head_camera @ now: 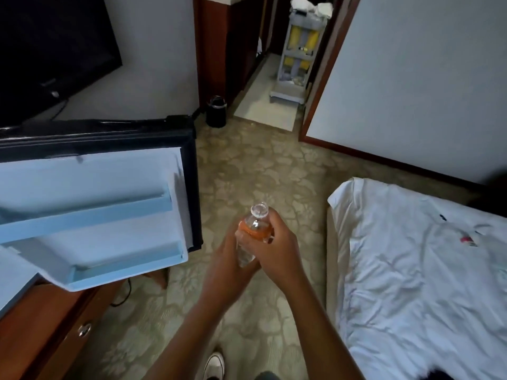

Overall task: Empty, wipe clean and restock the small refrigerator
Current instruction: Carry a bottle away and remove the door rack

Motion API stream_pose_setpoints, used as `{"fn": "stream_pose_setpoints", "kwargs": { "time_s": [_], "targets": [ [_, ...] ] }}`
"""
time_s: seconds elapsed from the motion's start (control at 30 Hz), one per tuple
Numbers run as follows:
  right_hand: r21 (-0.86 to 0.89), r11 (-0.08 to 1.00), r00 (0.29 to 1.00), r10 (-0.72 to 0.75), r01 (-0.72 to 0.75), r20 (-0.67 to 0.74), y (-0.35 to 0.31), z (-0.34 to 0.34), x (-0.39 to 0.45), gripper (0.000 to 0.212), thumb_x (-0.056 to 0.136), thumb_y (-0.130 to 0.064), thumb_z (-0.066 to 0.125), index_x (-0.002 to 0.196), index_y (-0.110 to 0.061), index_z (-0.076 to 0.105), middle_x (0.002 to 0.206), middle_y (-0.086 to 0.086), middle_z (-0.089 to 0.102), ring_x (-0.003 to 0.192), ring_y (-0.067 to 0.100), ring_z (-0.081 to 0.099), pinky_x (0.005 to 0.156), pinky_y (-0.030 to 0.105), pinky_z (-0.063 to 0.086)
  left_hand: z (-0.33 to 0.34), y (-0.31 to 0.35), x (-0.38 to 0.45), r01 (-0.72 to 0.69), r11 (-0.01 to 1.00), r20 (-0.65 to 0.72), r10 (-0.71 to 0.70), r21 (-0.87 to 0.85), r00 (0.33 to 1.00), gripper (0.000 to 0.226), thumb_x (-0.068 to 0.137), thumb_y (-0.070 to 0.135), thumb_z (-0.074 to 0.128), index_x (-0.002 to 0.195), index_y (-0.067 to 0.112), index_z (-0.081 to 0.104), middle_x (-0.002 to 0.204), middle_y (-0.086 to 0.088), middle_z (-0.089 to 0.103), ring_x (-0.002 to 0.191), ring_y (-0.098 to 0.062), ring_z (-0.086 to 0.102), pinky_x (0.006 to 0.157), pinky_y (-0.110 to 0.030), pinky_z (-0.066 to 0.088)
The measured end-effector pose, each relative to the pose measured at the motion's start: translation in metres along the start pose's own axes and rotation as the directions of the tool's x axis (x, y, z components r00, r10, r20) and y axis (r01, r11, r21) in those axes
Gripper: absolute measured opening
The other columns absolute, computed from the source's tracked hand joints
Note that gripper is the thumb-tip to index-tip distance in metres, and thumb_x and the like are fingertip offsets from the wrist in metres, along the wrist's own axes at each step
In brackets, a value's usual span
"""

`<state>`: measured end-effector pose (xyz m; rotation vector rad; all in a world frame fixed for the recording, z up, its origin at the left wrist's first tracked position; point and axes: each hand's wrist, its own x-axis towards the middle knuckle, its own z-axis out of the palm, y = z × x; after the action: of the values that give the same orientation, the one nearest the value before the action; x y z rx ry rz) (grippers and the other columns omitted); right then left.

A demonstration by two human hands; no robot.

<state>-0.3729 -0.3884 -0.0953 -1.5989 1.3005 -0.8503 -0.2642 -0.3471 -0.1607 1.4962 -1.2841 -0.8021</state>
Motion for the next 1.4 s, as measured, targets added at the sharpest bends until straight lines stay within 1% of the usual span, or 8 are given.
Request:
{"fn": "stream_pose_setpoints", "kwargs": {
  "time_s": [0.2, 0.4, 0.63, 0.73, 0.87, 1.1, 1.27, 1.4],
  "targets": [
    [-0.004, 1.0, 0.999, 0.03, -0.03, -0.019, 0.009, -0.013, 0.057, 0.049, 0.082, -0.039, 0.083, 0.126, -0.039, 0.061, 0.107, -0.021, 0.071, 0.097, -0.009, 0.066, 0.079, 0.009, 0.051, 0.017, 0.001, 0.056, 0.011, 0.999, 0.05, -0.009, -0.041, 0.999, 0.066, 0.085, 0.038, 0.078, 0.131, 0.068, 0.04, 0.128, 0.028, 0.061, 0.113, 0.001, 0.064, 0.089, -0.038, 0.06],
    [0.019, 0.999, 0.999, 0.052, -0.051, -0.017, 0.038, -0.043, 0.139, 0.054, 0.081, -0.044, 0.083, 0.129, -0.038, 0.06, 0.111, -0.02, 0.071, 0.099, -0.007, 0.066, 0.087, 0.02, 0.056, 0.057, -0.004, 0.134, 0.05, 0.997, 0.081, -0.046, -0.054, 0.996, 0.064, 0.088, 0.035, 0.08, 0.141, 0.046, 0.046, 0.132, 0.015, 0.063, 0.116, -0.009, 0.066, 0.087, -0.047, 0.06],
    [0.032, 0.999, 1.0, -0.011, 0.011, -0.019, 0.063, -0.115, 0.275, 0.057, 0.081, -0.048, 0.081, 0.132, -0.038, 0.059, 0.117, -0.017, 0.069, 0.103, -0.005, 0.065, 0.091, 0.025, 0.056, 0.122, 0.015, 0.255, 0.009, 0.999, 0.012, -0.009, 0.047, 1.0, 0.067, 0.085, 0.027, 0.083, 0.134, 0.052, 0.044, 0.126, 0.031, 0.061, 0.113, 0.01, 0.061, 0.083, -0.007, 0.047],
    [0.028, 0.998, 0.999, -0.047, 0.048, -0.02, 0.068, -0.148, 0.329, 0.058, 0.08, -0.05, 0.08, 0.133, -0.039, 0.057, 0.12, -0.016, 0.065, 0.106, -0.001, 0.063, 0.092, 0.029, 0.056, 0.15, 0.034, 0.306, -0.031, 0.996, 0.006, 0.03, 0.085, 1.0, 0.07, 0.085, 0.019, 0.084, 0.13, 0.056, 0.045, 0.124, 0.027, 0.063, 0.112, 0.006, 0.062, 0.085, -0.01, 0.049],
    [0.022, 0.997, 0.997, -0.072, 0.072, 0.006, 0.077, -0.176, 0.388, 0.056, 0.08, -0.05, 0.08, 0.13, -0.038, 0.058, 0.118, -0.015, 0.065, 0.105, 0.001, 0.064, 0.091, 0.033, 0.057, 0.185, 0.042, 0.364, -0.022, 0.99, -0.022, 0.025, 0.141, 0.999, 0.072, 0.083, 0.023, 0.083, 0.143, 0.037, 0.046, 0.129, 0.02, 0.063, 0.118, 0.001, 0.062, 0.094, -0.024, 0.054],
    [0.016, 0.998, 0.994, -0.06, 0.059, 0.09, 0.09, -0.194, 0.473, 0.049, 0.083, -0.048, 0.077, 0.128, -0.042, 0.057, 0.115, -0.019, 0.064, 0.102, -0.006, 0.062, 0.089, 0.024, 0.054, 0.213, 0.024, 0.448, 0.102, 0.986, -0.06, -0.094, 0.131, 0.994, 0.071, 0.079, 0.052, 0.074, 0.143, 0.047, 0.043, 0.123, 0.028, 0.065, 0.106, 0.005, 0.066, 0.088, -0.038, 0.06],
    [-0.032, 0.992, 0.99, -0.12, 0.122, 0.073, 0.096, -0.191, 0.563, 0.039, 0.09, -0.045, 0.072, 0.126, -0.036, 0.061, 0.114, -0.021, 0.062, 0.104, -0.006, 0.06, 0.089, 0.021, 0.052, 0.221, -0.007, 0.534, 0.129, 0.984, -0.098, -0.118, 0.123, 0.988, 0.076, 0.081, 0.045, 0.081, 0.141, 0.06, 0.037, 0.126, 0.031, 0.062, 0.11, 0.004, 0.065, 0.087, -0.038, 0.06],
    [-0.134, 0.977, 0.985, -0.163, 0.168, 0.051, 0.088, -0.179, 0.65, 0.033, 0.09, -0.047, 0.071, 0.119, -0.033, 0.064, 0.111, -0.018, 0.061, 0.099, -0.002, 0.061, 0.087, 0.028, 0.055, 0.212, -0.028, 0.616, 0.086, 0.967, -0.11, -0.061, 0.239, 0.992, 0.074, 0.082, 0.054, 0.077, 0.145, 0.046, 0.039, 0.119, 0.028, 0.065, 0.099, 0.008, 0.066, 0.083, -0.034, 0.061]
  ]
}}
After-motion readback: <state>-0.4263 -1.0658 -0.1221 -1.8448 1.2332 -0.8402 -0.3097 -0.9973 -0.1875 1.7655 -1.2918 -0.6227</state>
